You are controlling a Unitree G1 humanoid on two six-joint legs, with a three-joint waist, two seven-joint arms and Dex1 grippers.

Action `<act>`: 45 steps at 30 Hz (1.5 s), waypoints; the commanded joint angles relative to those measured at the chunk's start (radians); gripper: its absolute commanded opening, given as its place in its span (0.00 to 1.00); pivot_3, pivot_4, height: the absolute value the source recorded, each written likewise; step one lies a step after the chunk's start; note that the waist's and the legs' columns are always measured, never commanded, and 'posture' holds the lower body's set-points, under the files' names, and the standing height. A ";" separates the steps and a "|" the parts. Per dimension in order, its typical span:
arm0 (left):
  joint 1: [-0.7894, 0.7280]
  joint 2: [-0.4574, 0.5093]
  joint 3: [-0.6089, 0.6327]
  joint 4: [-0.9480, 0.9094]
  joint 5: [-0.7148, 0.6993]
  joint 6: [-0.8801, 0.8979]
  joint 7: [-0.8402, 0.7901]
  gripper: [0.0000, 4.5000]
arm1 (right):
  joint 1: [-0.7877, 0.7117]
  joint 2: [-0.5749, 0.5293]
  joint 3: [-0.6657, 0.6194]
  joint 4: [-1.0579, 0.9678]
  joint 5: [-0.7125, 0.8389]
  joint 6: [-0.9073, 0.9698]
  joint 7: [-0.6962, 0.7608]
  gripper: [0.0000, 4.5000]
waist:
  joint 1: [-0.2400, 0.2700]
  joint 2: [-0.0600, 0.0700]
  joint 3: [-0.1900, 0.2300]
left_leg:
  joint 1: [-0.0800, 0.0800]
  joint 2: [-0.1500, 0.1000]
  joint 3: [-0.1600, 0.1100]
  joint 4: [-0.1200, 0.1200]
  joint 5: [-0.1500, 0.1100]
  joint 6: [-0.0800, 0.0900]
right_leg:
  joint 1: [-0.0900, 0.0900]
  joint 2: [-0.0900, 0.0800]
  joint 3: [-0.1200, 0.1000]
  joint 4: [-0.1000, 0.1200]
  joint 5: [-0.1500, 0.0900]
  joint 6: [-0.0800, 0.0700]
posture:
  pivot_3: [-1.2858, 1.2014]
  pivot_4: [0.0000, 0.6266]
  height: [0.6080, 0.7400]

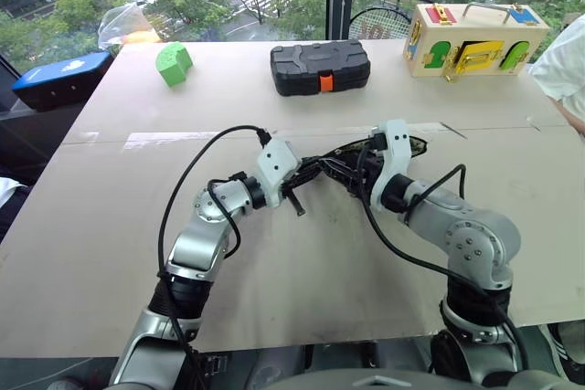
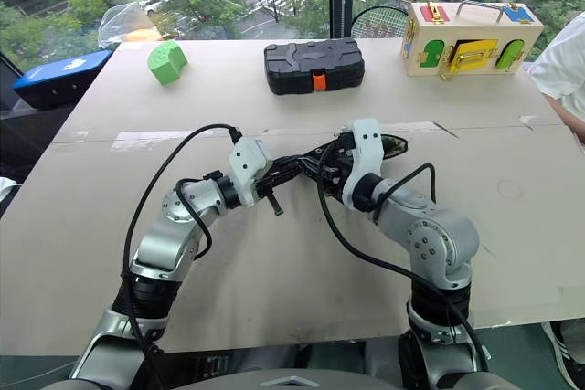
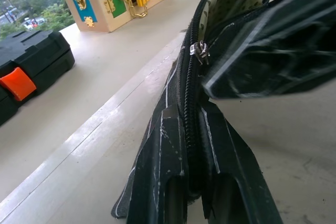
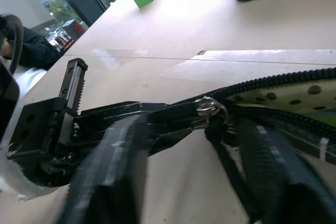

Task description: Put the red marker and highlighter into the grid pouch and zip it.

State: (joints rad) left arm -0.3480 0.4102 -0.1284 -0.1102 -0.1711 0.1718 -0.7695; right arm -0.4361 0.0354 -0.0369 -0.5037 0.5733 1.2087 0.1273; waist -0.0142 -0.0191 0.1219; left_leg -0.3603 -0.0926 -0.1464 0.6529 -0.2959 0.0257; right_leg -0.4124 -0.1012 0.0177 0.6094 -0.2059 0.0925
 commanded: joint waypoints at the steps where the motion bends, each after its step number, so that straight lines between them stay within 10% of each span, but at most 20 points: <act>1: -0.002 0.006 0.000 -0.057 -0.012 -0.020 -0.008 0.00 | -0.005 0.008 0.004 -0.020 0.010 -0.031 -0.004 0.12 | 0.000 0.000 0.000 | 0.000 0.000 0.000 0.000 0.000 0.000 | 0.000 0.000 0.000 0.000 0.000 0.000 | 0.52 0.24 1.00; 20: -0.002 0.014 0.007 -0.018 0.007 -0.057 -0.001 0.00 | 0.024 -0.061 -0.046 -0.102 0.053 0.020 -0.017 0.00 | 0.001 0.000 0.000 | 0.000 0.000 0.000 0.000 0.000 0.000 | 0.000 0.000 0.000 0.000 0.000 0.000 | 0.52 0.24 1.00; 45: -0.044 0.041 -0.048 0.154 0.109 -0.314 -0.015 0.00 | 0.087 -0.478 -0.250 -0.286 -0.129 0.335 -0.082 0.00 | 0.011 0.000 0.000 | -0.001 0.000 0.001 0.000 0.000 0.000 | 0.001 -0.001 0.000 -0.001 0.000 0.000 | 0.52 0.24 1.00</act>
State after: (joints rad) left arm -0.3857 0.4238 -0.2073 0.0367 -0.0801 -0.0803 -0.7895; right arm -0.3635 -0.4223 -0.2344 -0.7690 0.4947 1.5627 0.0586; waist -0.0035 -0.0192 0.1218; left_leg -0.3609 -0.0927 -0.1455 0.6527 -0.2959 0.0259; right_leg -0.4111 -0.1017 0.0180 0.6081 -0.2060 0.0926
